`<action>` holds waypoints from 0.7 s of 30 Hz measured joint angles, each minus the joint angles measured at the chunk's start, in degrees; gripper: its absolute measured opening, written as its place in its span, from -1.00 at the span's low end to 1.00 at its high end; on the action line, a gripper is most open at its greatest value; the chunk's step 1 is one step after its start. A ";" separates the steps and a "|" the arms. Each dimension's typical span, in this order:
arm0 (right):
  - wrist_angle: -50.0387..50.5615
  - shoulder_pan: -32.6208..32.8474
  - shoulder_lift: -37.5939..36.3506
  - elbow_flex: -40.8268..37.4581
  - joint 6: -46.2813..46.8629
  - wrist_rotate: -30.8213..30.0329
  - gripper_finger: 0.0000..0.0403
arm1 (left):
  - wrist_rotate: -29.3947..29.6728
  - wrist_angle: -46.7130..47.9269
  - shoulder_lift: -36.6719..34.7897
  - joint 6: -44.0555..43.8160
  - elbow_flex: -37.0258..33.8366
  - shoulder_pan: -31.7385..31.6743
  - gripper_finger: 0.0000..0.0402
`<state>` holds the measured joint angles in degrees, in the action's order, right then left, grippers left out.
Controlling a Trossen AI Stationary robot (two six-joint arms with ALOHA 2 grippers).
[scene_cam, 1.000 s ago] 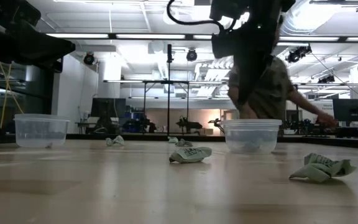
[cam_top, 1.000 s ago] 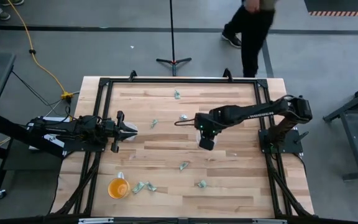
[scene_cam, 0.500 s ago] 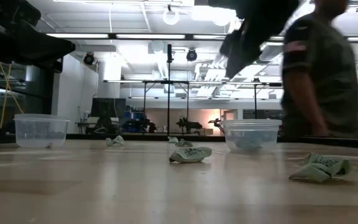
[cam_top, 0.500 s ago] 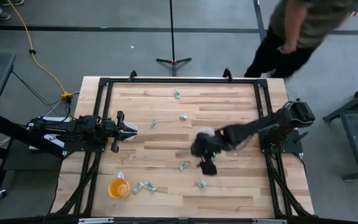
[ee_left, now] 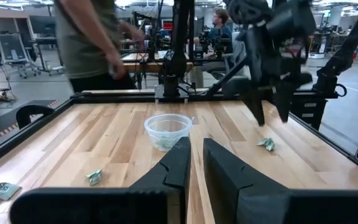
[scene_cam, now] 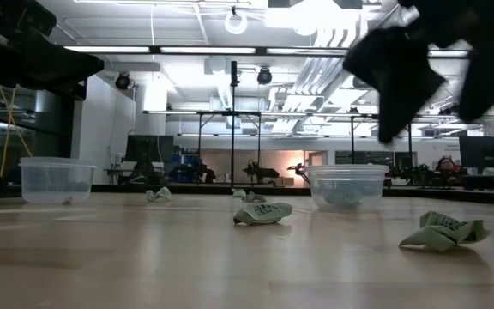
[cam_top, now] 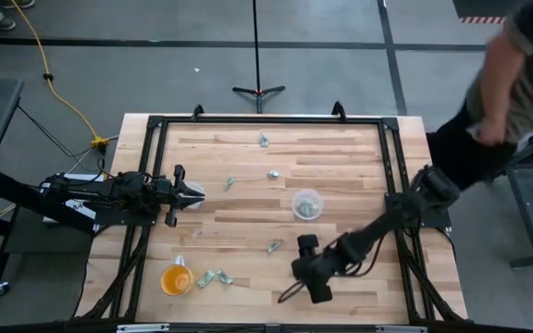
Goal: Pick and place items into bin
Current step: Put the stevia pack into the right transparent bin
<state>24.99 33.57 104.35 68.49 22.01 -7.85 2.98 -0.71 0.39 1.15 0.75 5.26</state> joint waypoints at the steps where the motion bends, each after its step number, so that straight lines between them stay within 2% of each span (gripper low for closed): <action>1: -0.02 0.37 1.09 0.00 0.03 -0.58 0.23 | -0.01 0.00 0.00 0.00 0.00 0.01 -0.60; 7: -0.39 1.04 5.60 0.00 2.79 -1.97 0.23 | 0.00 0.00 -0.01 0.00 0.02 0.02 -0.60; 13: -0.50 1.04 6.59 0.00 3.79 -1.91 0.20 | -0.01 0.00 0.01 0.00 0.01 0.00 -0.60; 21: -0.46 1.06 6.59 0.00 3.62 -0.80 -0.13 | -0.01 0.00 -0.01 0.00 0.00 0.01 -0.60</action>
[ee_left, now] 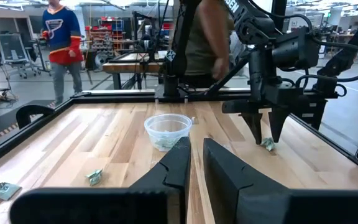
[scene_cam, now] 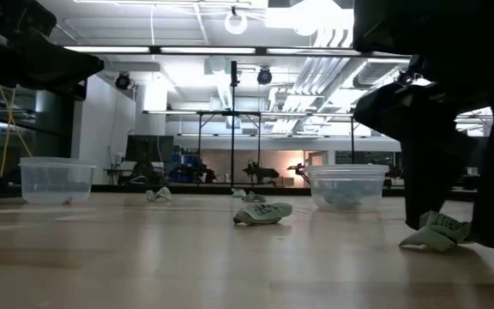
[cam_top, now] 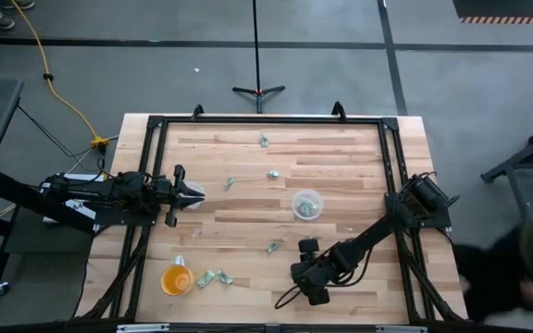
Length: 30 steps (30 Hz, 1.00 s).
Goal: Pick and place items into bin
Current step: Put the stevia pack into the right transparent bin
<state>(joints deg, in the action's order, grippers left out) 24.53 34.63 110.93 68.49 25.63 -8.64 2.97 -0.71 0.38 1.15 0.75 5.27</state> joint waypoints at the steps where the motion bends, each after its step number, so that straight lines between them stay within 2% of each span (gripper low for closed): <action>1: -0.04 0.00 0.00 0.00 0.00 0.01 -0.18 | 0.01 0.00 0.01 0.00 0.00 -0.01 -0.60; 10: -0.74 -0.27 0.00 0.00 -0.14 -0.02 -0.70 | -0.01 0.00 0.02 0.00 0.00 0.00 -0.60; 14: -3.27 -1.59 -0.73 0.12 -3.65 -0.06 -0.96 | -0.01 0.00 0.00 0.00 0.00 -0.01 -0.60; 18: 2.84 -3.28 -3.61 3.29 -6.35 -5.93 -0.93 | -0.01 0.00 0.01 0.00 0.00 -0.01 -0.60; 22: 17.92 -5.07 -6.13 7.55 -9.26 -15.01 -0.98 | -0.01 0.00 0.02 0.01 0.00 0.00 -0.60; 26: 32.62 -8.54 -8.17 10.39 -7.26 -23.49 -0.97 | 0.00 0.00 0.02 0.01 0.01 0.00 -0.60; 28: 36.29 -11.27 -8.72 10.49 -6.67 -23.88 -0.99 | -0.01 0.00 0.02 0.00 0.02 0.01 -0.60; 30: 36.89 -14.19 -9.06 10.37 -7.42 -21.36 -0.98 | 0.00 0.01 0.01 0.00 0.00 0.01 -0.60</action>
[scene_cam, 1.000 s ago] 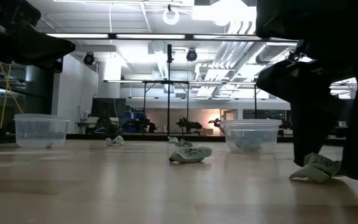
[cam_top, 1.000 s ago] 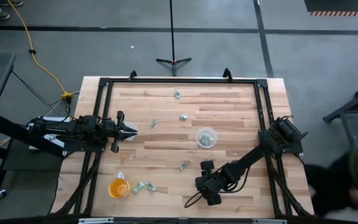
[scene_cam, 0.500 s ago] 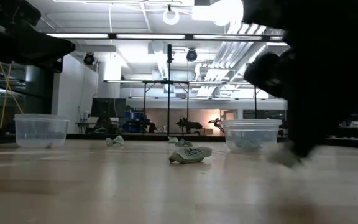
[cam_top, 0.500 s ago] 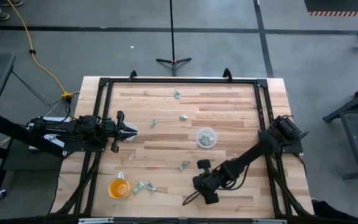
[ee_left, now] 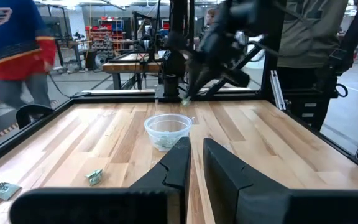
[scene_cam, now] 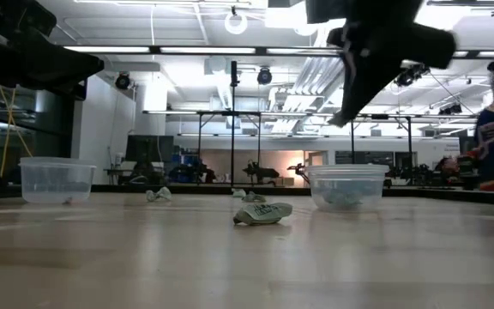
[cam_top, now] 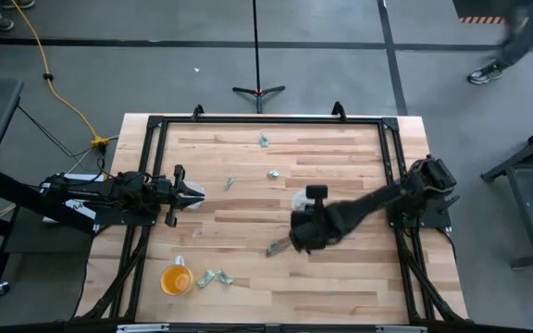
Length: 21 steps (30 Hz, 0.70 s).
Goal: Pick and place items into bin
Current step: Put the stevia pack into the right transparent bin
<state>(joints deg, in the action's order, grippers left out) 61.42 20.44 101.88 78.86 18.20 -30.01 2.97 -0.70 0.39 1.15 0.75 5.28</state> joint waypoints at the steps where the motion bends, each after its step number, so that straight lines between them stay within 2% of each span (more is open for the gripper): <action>1: -0.10 -1.53 -0.01 -0.20 -0.53 1.61 -0.97 | 0.01 -0.01 0.00 0.00 0.01 -0.01 -0.60; 6: 0.14 -8.56 -0.01 -2.14 -2.02 9.53 -0.99 | -0.01 -0.01 0.00 0.00 0.00 -0.01 -0.60; 10: -0.60 -12.31 -0.01 -2.19 -2.22 11.96 -0.89 | -0.01 -0.01 -0.01 0.00 0.00 -0.02 -0.60; 17: -3.53 -13.35 -0.01 -2.19 -4.92 16.03 -0.42 | 0.01 -0.01 -0.01 0.00 0.02 -0.02 -0.60; 21: -10.82 -13.05 -0.01 -2.19 -5.58 18.77 -0.14 | 0.00 -0.01 0.00 0.01 0.01 0.00 -0.60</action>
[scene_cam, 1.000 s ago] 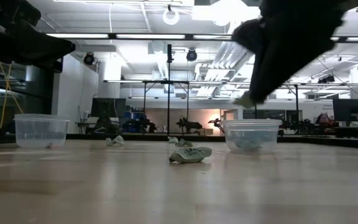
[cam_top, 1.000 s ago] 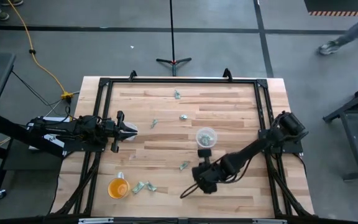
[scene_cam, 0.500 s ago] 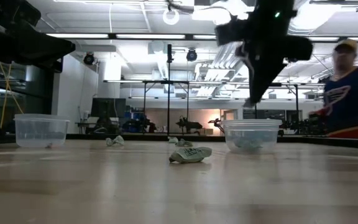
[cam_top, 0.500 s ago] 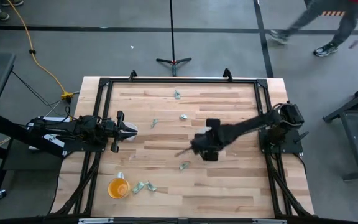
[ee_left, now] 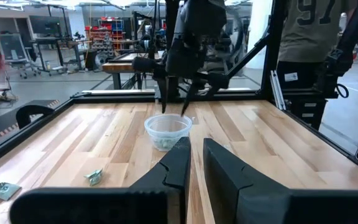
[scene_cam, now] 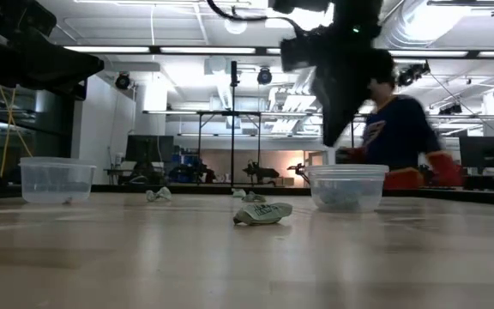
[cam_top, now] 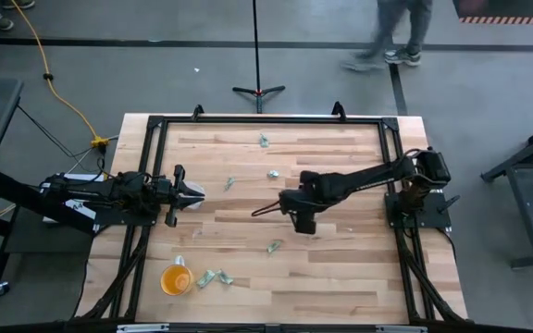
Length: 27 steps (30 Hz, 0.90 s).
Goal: Pick and place items into bin
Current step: Put the stevia pack into the right transparent bin
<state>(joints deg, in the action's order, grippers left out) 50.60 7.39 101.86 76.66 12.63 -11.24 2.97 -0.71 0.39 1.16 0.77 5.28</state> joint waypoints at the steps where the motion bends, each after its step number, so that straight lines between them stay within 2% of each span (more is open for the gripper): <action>1: -3.97 0.15 0.00 0.00 -1.17 2.40 -0.09 | 0.00 0.00 0.01 -0.01 0.00 -0.01 -0.60; 5: -21.47 2.51 0.69 0.03 -10.36 14.20 0.03 | 0.01 0.00 -0.01 -0.01 -0.01 -0.02 -0.60; 7: -27.14 4.25 2.05 0.09 -15.23 16.93 0.03 | 0.00 0.00 0.00 -0.01 -0.01 0.00 -0.60; 13: -31.59 7.95 8.97 0.02 -23.18 14.12 -0.01 | -0.01 0.00 -0.01 -0.01 0.00 -0.01 -0.60; 20: -31.61 7.96 14.72 0.00 -20.77 13.15 -0.02 | 0.00 0.00 0.01 -0.01 0.00 -0.02 -0.60; 27: -29.04 7.96 15.52 0.00 -20.53 12.78 -0.10 | -0.01 0.00 0.01 -0.01 -0.01 0.00 -0.60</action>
<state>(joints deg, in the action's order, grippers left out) 21.56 15.35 117.38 76.66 -7.90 1.54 2.96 -0.71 0.40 1.15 0.75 5.28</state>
